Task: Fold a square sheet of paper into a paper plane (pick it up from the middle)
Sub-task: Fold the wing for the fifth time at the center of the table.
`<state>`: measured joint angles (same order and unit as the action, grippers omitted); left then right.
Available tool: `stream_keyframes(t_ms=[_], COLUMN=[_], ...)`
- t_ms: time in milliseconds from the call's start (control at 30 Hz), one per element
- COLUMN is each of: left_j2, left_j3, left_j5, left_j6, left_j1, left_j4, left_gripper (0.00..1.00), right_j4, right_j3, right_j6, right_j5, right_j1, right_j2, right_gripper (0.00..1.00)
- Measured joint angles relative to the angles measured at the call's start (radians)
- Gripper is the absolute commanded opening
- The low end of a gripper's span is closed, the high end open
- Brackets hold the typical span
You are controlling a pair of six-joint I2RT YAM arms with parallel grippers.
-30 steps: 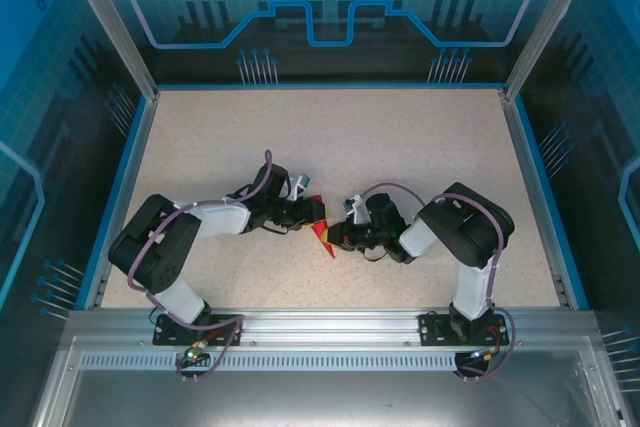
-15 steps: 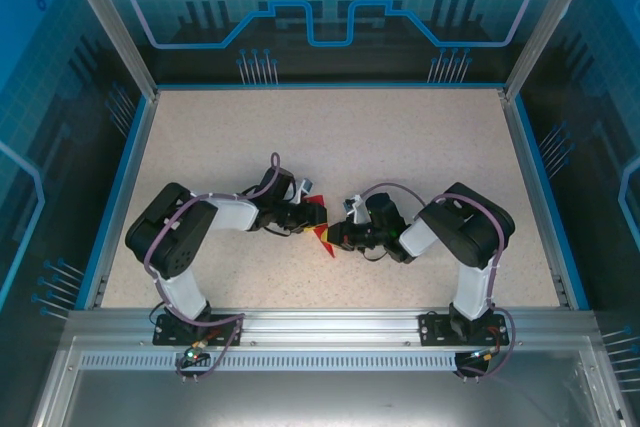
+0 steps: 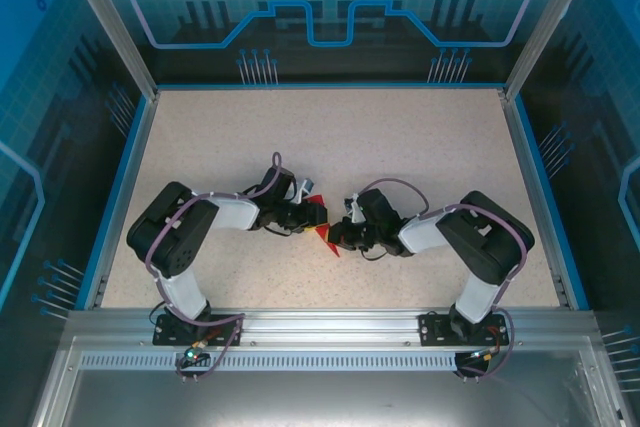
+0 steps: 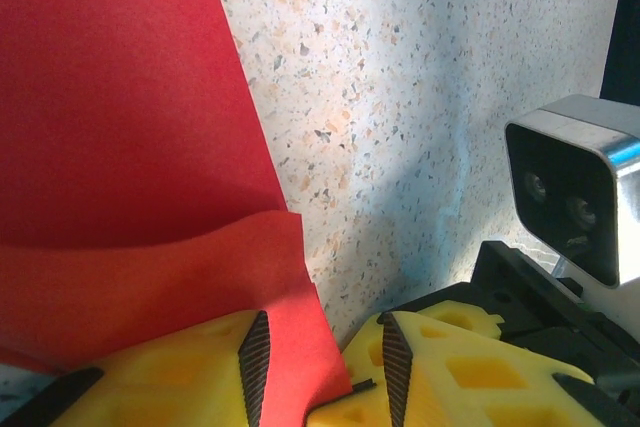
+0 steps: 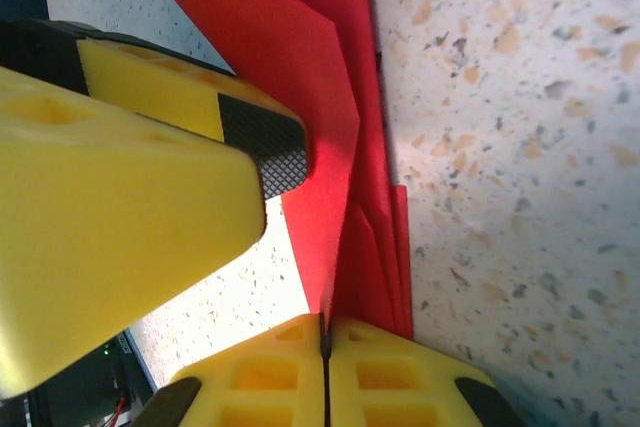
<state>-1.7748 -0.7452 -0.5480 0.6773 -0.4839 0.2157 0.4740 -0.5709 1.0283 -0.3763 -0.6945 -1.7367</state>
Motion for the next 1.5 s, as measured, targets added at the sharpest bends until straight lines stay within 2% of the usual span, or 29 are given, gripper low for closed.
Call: stream_keyframes(t_ms=[233,500,900,1167,1333,1500], left_j2=[-0.012,-0.024,-0.026,-0.033,-0.036,-0.037], left_j3=[-0.016,-0.034,-0.038,-0.048,-0.051,-0.053], left_j5=[-0.009,-0.022,-0.026,-0.033,-0.036,-0.037], left_j6=[-0.005,-0.007,-0.013,-0.027,-0.030,-0.030], left_j1=[0.000,0.000,0.000,0.000,0.001,0.002], left_j4=[-0.013,-0.039,-0.043,-0.057,-0.061,-0.062], left_gripper=[0.38,0.38,0.37,0.37,0.37,0.37], right_j4=[-0.042,-0.197,-0.344,-0.316,-0.396,-0.458], right_j3=[-0.001,-0.012,-0.052,-0.035,-0.040,-0.063], right_j6=[-0.003,-0.047,-0.080,-0.053,-0.072,-0.093], right_j5=[0.019,0.045,0.108,0.100,0.114,0.127], right_j1=[-0.002,-0.020,-0.041,-0.038,-0.038,-0.038], right_j2=[0.026,0.094,0.115,0.117,0.157,0.157], right_gripper=[0.10,0.18,0.07,0.13,0.19,0.17])
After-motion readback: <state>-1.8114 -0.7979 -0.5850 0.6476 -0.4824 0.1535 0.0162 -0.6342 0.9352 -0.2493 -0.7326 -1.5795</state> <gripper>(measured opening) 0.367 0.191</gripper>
